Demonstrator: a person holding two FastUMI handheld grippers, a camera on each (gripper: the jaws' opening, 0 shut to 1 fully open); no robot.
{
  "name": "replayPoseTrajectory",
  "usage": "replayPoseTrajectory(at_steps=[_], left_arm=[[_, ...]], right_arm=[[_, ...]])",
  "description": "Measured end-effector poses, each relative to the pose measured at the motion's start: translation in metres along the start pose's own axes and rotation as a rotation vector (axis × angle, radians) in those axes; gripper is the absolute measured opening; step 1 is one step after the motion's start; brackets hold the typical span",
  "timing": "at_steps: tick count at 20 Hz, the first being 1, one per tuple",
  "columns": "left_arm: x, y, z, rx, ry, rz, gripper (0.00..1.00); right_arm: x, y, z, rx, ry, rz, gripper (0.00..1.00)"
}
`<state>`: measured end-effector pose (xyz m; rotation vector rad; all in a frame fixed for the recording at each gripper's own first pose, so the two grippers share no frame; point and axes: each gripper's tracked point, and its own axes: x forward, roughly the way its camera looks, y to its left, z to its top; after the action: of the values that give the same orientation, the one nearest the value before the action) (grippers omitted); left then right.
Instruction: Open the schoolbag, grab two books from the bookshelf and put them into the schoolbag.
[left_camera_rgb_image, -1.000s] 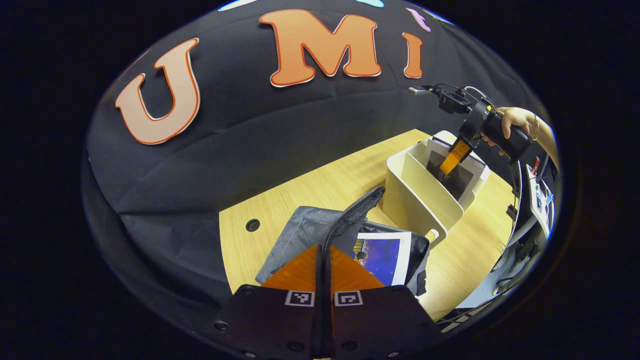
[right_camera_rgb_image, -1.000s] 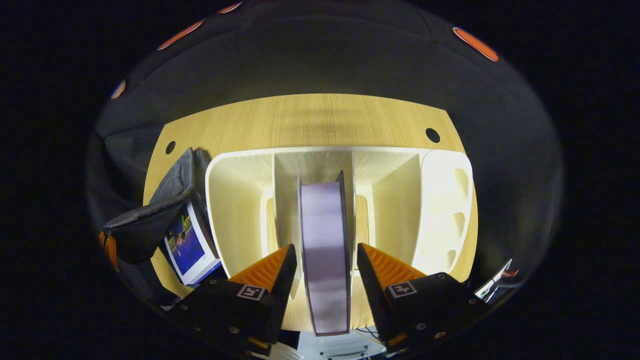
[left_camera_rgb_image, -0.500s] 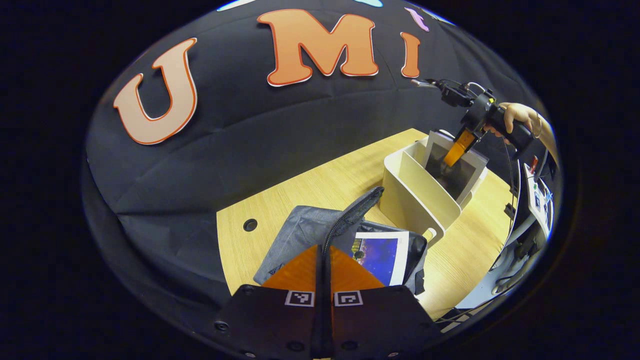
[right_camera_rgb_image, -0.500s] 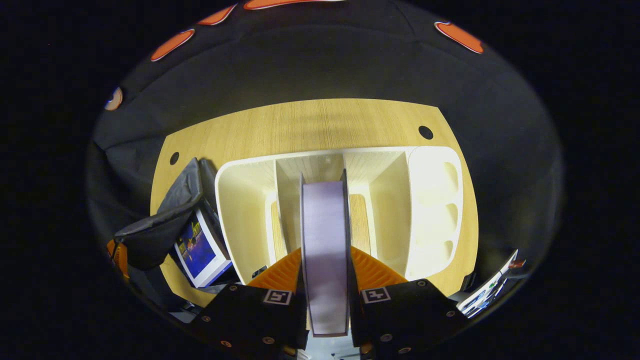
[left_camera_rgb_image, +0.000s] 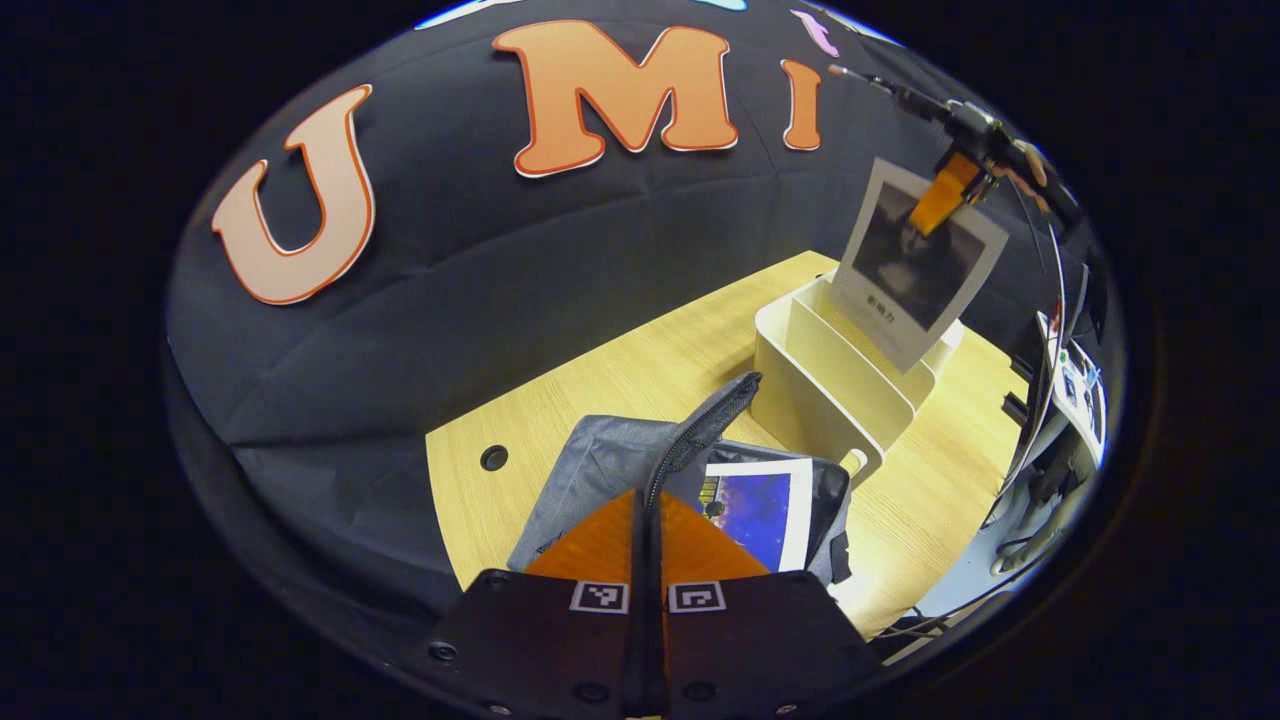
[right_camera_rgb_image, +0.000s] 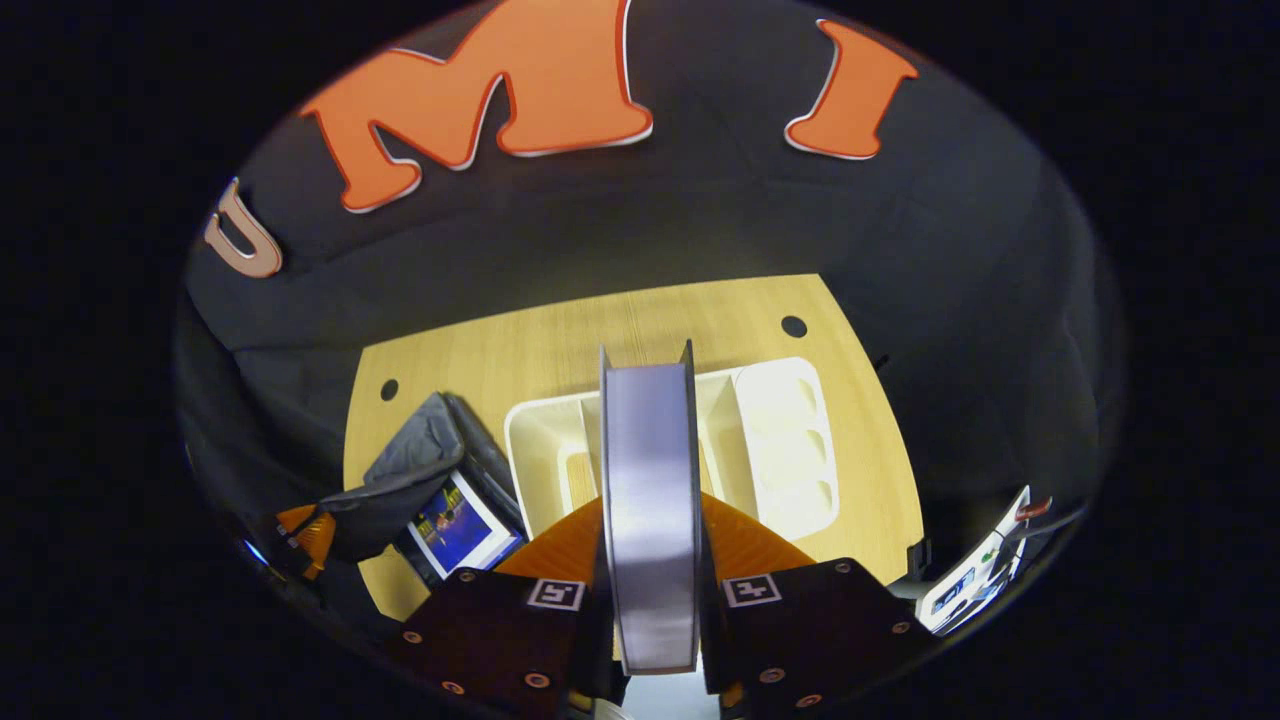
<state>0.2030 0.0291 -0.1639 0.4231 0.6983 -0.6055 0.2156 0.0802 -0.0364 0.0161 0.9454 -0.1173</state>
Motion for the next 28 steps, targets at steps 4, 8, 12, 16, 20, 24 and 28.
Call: replayPoseTrajectory(at_steps=[4, 8, 12, 16, 20, 24, 28], left_arm=[[0.004, -0.002, 0.003, 0.015, -0.004, -0.02, 0.01], [0.006, 0.0, 0.008, 0.035, -0.008, -0.014, 0.0], [0.003, 0.003, 0.011, 0.056, -0.007, -0.015, 0.01], [0.0, 0.006, 0.015, 0.059, -0.008, -0.017, 0.01], [-0.005, 0.007, 0.021, 0.076, -0.016, -0.017, 0.0], [-0.008, 0.001, 0.025, 0.086, -0.021, -0.024, 0.0], [-0.014, -0.001, 0.028, 0.102, -0.024, -0.024, 0.01]], right_arm=[[-0.054, 0.019, 0.009, 0.213, -0.129, 0.113, 0.34], [-0.079, 0.044, -0.017, 0.379, -0.198, 0.285, 0.34], [-0.055, 0.082, -0.048, 0.523, -0.175, 0.424, 0.34], [-0.025, 0.111, -0.099, 0.643, -0.134, 0.484, 0.34], [0.013, 0.138, -0.148, 0.771, -0.073, 0.556, 0.34], [0.05, 0.177, -0.17, 0.839, -0.043, 0.623, 0.34], [0.092, 0.205, -0.179, 0.866, -0.003, 0.625, 0.34]])
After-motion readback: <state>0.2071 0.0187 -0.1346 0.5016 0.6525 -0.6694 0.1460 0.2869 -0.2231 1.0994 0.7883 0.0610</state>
